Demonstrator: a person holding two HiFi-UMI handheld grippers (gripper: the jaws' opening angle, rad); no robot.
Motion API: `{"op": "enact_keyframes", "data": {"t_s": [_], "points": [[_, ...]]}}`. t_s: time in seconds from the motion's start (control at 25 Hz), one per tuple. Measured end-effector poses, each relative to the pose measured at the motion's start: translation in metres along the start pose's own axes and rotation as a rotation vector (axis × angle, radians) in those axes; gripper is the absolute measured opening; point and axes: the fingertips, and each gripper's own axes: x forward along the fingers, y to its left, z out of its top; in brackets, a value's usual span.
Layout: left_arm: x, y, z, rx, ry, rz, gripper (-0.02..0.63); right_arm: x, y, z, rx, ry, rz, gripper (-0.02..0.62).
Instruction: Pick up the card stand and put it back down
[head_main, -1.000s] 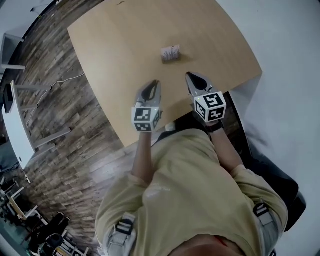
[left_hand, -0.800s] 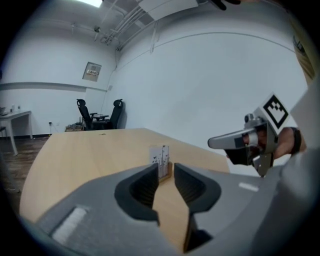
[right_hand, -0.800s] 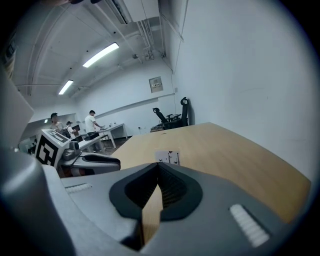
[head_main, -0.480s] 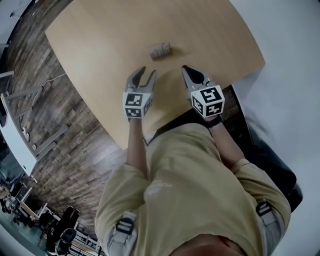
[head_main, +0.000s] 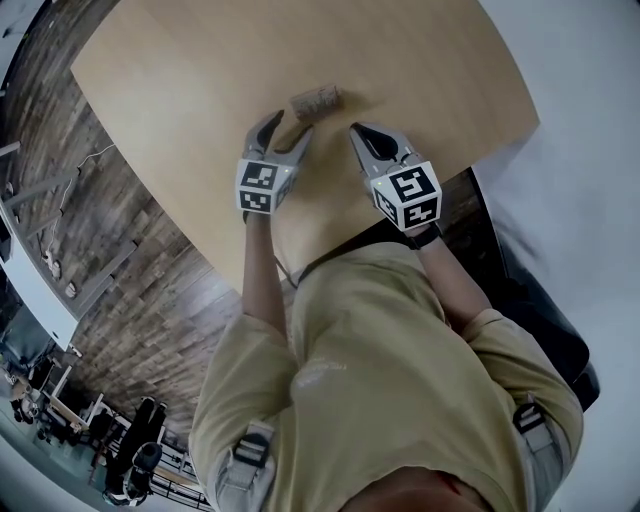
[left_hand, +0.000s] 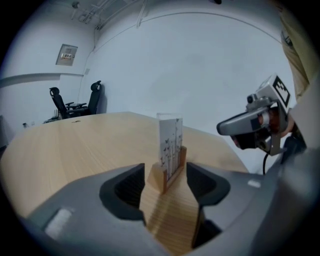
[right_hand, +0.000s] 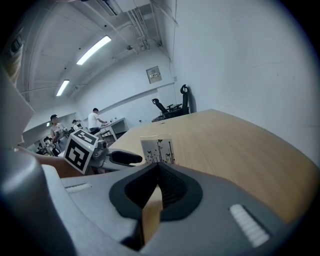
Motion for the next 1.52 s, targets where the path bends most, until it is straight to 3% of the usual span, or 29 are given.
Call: {"op": "enact_keyframes", "data": {"t_s": [0.6, 1.0, 1.28, 1.52], "points": [[0.057, -0.014, 0.003, 0.136, 0.064, -0.167, 0.258, 0.009, -0.035, -0.013, 0.033, 0.030, -0.034, 0.005], [0.067, -0.016, 0.002, 0.222, 0.115, -0.220, 0.122, 0.008, -0.047, -0.013, 0.049, 0.024, -0.058, 0.005], [0.061, -0.025, 0.000, 0.205, 0.146, -0.227, 0.092, -0.002, -0.045, -0.002, 0.050, 0.017, -0.067, 0.005], [0.043, -0.042, -0.003, 0.121, 0.177, -0.153, 0.084, -0.022, -0.034, 0.008, 0.044, -0.017, -0.057, 0.005]]}}
